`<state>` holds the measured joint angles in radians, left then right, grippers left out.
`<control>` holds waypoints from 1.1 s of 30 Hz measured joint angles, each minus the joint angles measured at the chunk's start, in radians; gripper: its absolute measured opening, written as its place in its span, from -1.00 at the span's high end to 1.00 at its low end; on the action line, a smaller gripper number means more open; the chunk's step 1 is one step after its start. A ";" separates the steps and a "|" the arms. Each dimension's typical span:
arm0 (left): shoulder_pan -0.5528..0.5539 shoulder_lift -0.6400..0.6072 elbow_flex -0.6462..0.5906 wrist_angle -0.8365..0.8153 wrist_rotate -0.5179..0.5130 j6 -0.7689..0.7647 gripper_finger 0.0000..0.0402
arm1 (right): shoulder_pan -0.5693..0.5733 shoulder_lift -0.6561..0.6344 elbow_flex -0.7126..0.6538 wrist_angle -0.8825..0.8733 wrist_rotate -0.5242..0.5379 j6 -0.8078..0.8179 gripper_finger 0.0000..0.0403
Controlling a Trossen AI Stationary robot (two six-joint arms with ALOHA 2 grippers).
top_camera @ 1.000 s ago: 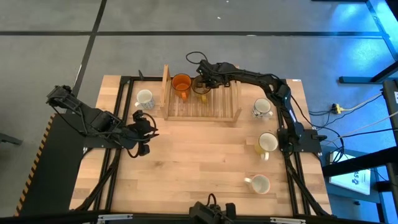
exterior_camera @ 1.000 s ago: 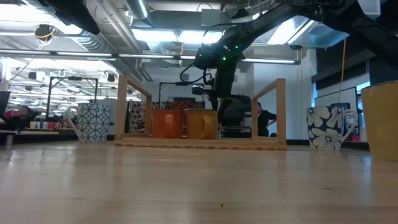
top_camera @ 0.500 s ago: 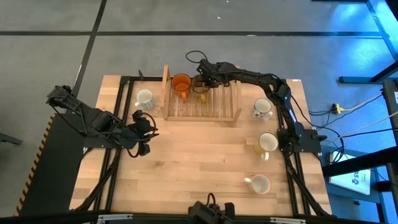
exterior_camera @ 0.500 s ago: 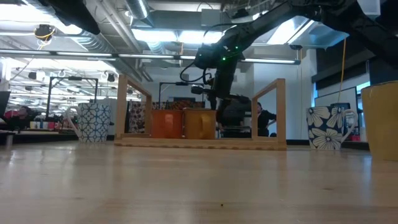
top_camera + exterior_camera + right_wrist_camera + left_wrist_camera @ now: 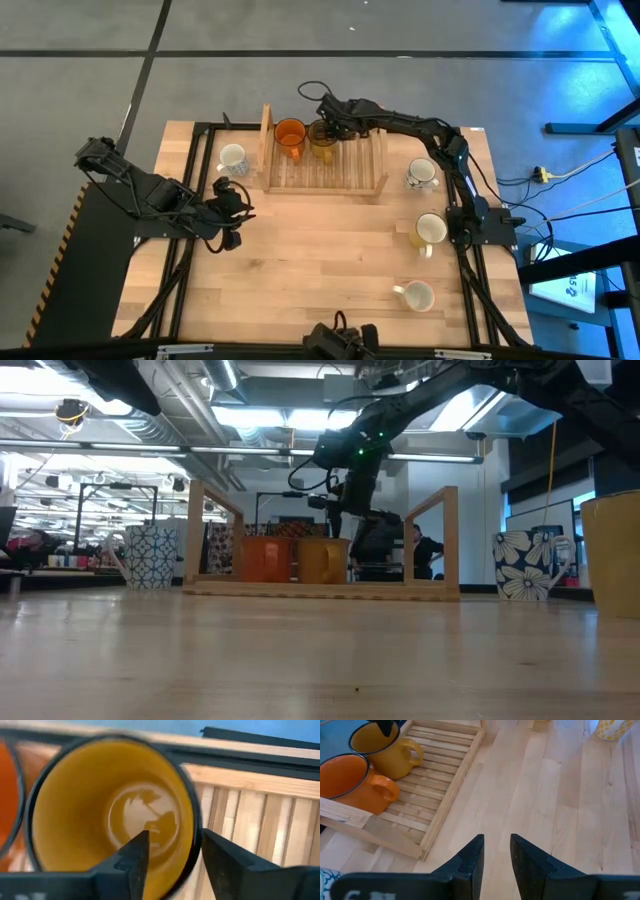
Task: Place coffee mugs
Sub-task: Put the dark yellow mug on the shelf, then put the yellow mug on the shelf
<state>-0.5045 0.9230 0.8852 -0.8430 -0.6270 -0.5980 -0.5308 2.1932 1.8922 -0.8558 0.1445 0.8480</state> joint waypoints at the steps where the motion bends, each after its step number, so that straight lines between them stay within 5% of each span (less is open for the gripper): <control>1: 0.000 0.000 0.000 0.000 0.000 0.000 0.56 | 0.000 -0.003 0.013 -0.026 -0.007 -0.026 0.15; 14: 0.000 0.000 0.000 0.000 0.000 0.005 0.56 | 0.094 -0.017 0.357 -0.503 0.039 -0.319 0.12; 18: 0.000 0.000 0.000 -0.001 0.001 0.005 0.56 | 0.181 -0.059 0.392 -0.490 0.035 -0.387 0.12; 24: 0.000 0.001 0.000 -0.003 0.018 0.005 0.56 | 0.343 -0.149 0.389 -0.455 -0.130 -0.511 0.12; 33: 0.000 0.000 0.000 -0.002 0.016 0.029 0.56 | 0.530 -0.264 0.388 -0.511 -0.074 -0.487 0.12</control>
<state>-0.5044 0.9234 0.8848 -0.8451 -0.6109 -0.5690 -0.0010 1.9294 2.2802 -1.3666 0.0708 0.3607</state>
